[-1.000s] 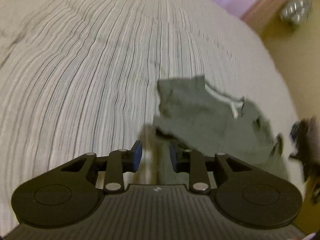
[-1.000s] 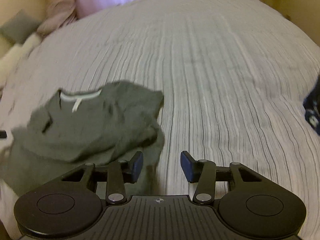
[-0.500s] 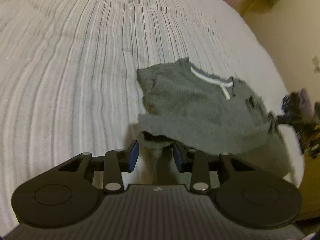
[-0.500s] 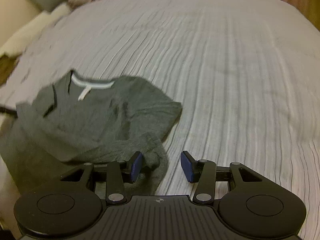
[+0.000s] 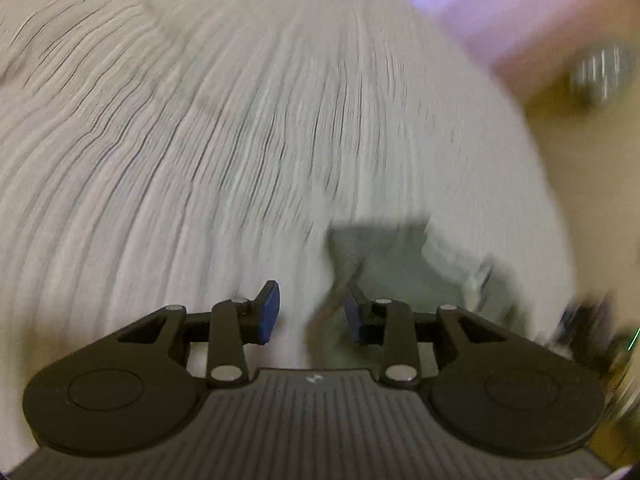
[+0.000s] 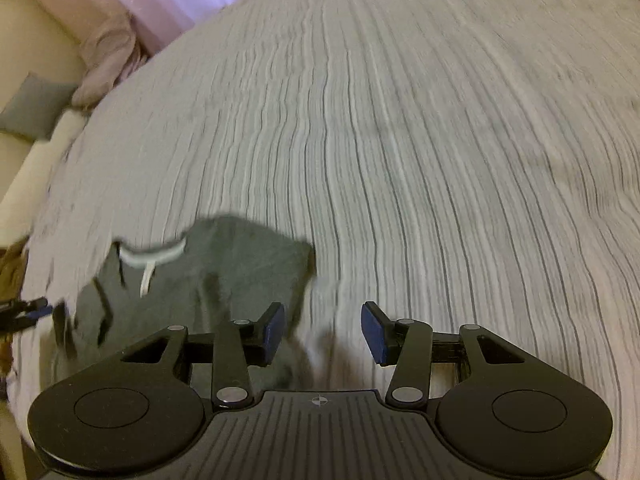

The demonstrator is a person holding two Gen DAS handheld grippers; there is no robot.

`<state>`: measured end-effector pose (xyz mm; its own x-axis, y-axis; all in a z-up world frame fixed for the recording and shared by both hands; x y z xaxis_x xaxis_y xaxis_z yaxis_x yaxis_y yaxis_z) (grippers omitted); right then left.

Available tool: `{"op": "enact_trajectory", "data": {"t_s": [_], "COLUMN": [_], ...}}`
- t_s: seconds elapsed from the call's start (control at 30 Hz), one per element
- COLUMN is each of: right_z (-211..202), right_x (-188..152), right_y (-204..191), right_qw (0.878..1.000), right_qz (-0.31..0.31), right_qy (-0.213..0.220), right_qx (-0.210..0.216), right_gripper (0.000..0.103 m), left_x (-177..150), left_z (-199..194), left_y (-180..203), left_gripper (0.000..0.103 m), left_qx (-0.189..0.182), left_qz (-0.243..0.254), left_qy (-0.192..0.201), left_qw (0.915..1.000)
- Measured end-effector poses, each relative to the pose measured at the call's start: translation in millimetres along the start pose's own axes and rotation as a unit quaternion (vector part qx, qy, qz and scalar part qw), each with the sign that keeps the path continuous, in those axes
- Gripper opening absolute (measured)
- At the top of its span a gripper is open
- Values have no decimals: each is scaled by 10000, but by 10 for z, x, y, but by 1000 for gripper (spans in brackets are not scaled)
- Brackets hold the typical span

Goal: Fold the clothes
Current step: 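Grasp the folded t-shirt edge again with both grippers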

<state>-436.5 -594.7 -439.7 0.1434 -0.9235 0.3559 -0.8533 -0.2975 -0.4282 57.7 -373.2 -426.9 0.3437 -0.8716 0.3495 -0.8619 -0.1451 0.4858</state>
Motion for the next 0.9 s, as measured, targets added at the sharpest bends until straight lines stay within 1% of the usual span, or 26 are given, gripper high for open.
{"op": "enact_trajectory", "data": {"t_s": [0.07, 0.13, 0.17, 0.27, 0.4, 0.5, 0.53, 0.57, 0.6, 0.7, 0.77, 0.9], "right_z": [45, 72, 84, 120, 253, 346, 361, 355, 346, 270, 238, 279], "right_x": [-68, -79, -83, -74, -78, -117, -126, -126, -125, -94, -93, -139], "right_y": [3, -31, -50, -112, -204, -310, -342, -356, -367, -359, -348, -413], "right_qw": [9999, 9997, 9995, 9987, 9963, 9921, 9913, 9911, 9909, 9931, 9944, 9926], "right_qz": [-84, -116, -130, -230, -426, -641, -731, -747, -750, -689, -692, -850], "right_qy": [-139, -168, -179, -214, -406, -677, -702, -693, -679, -476, -415, -502], "right_qx": [15, 158, 234, 413, 621, 838, 834, 856, 884, 820, 683, 708], "right_gripper": [47, 47, 47, 47, 47, 46, 45, 18, 14, 14, 14, 14], "left_x": [-65, -34, -4, 24, -21, -51, -61, -54, -45, 2, 26, 29], "left_z": [73, 134, 162, 236, 239, 231, 229, 233, 238, 252, 265, 367], "left_y": [73, 152, 172, 174, 157, 129, 119, 124, 132, 198, 226, 295], "left_gripper": [29, 32, 33, 33, 33, 33, 33, 33, 33, 33, 36, 35], "left_qx": [-135, -398, -471, -514, -485, -491, -494, -496, -498, -524, -496, -603], "left_qz": [347, 439, 462, 461, 402, 391, 388, 423, 464, 619, 741, 948], "left_qy": [-197, -161, -112, -123, -161, -185, -194, -188, -181, -89, -48, -147], "left_qw": [9991, 9981, 9978, 9975, 9979, 9979, 9978, 9977, 9975, 9967, 9960, 9936]}}
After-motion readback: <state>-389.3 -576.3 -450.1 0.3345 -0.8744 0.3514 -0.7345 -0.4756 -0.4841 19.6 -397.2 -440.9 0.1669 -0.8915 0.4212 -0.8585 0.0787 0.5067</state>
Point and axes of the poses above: each gripper's, at about its wrist camera, not at the fingertips, and z roughly the way its jaws point, y to its right, x to its top, the point moved 10 cm from there along z, roughly the way its jaws point, and after that the axes turned 1 degree about -y, right-handed, at the moved point
